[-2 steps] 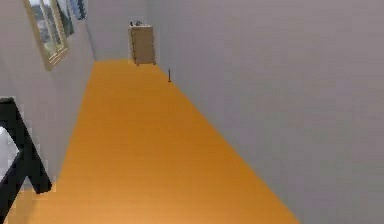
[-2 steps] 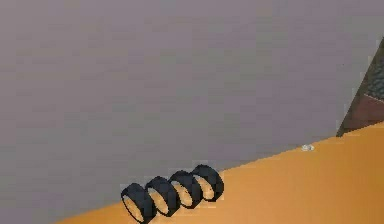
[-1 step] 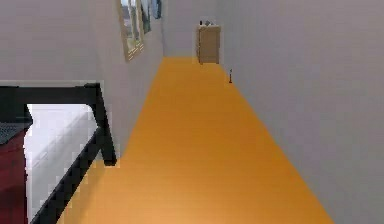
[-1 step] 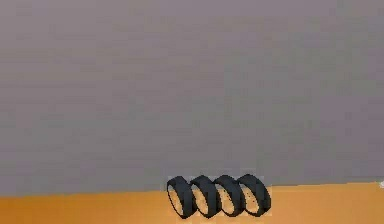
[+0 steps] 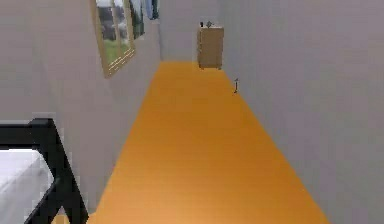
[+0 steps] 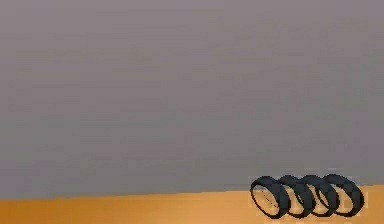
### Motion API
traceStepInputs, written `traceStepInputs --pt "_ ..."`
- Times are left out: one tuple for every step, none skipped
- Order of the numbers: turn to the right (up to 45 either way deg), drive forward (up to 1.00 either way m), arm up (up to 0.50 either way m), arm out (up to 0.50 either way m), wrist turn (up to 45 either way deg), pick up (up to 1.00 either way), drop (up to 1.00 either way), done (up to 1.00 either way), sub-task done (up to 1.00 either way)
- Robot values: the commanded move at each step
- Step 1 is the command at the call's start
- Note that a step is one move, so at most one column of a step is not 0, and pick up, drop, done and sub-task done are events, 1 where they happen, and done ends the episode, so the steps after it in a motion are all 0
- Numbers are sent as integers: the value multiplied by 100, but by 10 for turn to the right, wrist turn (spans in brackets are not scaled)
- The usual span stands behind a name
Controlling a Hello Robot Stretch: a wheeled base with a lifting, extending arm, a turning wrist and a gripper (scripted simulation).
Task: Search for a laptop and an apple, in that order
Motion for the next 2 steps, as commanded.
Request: traceStepInputs --pt "-450 0 0 0 0 0 0 0 0" --pt "-240 0 0 0 0 0 0 0 0"
